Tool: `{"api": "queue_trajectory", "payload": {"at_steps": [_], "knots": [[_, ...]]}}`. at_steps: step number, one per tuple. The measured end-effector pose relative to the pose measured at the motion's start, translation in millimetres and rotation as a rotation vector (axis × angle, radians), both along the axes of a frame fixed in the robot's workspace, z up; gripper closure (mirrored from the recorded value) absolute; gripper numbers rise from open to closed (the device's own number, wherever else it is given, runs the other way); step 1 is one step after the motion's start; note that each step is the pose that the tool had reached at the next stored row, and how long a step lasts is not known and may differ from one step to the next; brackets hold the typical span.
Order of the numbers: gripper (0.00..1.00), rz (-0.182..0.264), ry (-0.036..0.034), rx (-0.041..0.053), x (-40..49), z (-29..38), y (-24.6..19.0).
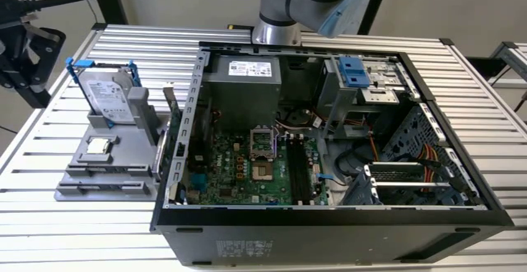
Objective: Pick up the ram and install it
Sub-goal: 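Pick up the ram and move it above insertion slot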
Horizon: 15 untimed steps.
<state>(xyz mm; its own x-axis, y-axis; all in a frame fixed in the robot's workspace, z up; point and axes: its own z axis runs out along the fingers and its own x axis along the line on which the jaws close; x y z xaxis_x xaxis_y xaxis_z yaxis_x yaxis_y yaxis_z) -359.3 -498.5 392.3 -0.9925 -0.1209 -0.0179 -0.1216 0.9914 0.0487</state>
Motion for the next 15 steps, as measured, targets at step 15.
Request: {"api": "queue_trajectory", "payload": {"at_steps": [15], "knots": [[1.0, 0.139, 0.0, -0.0001, -0.8, 0.0, 0.0]]}}
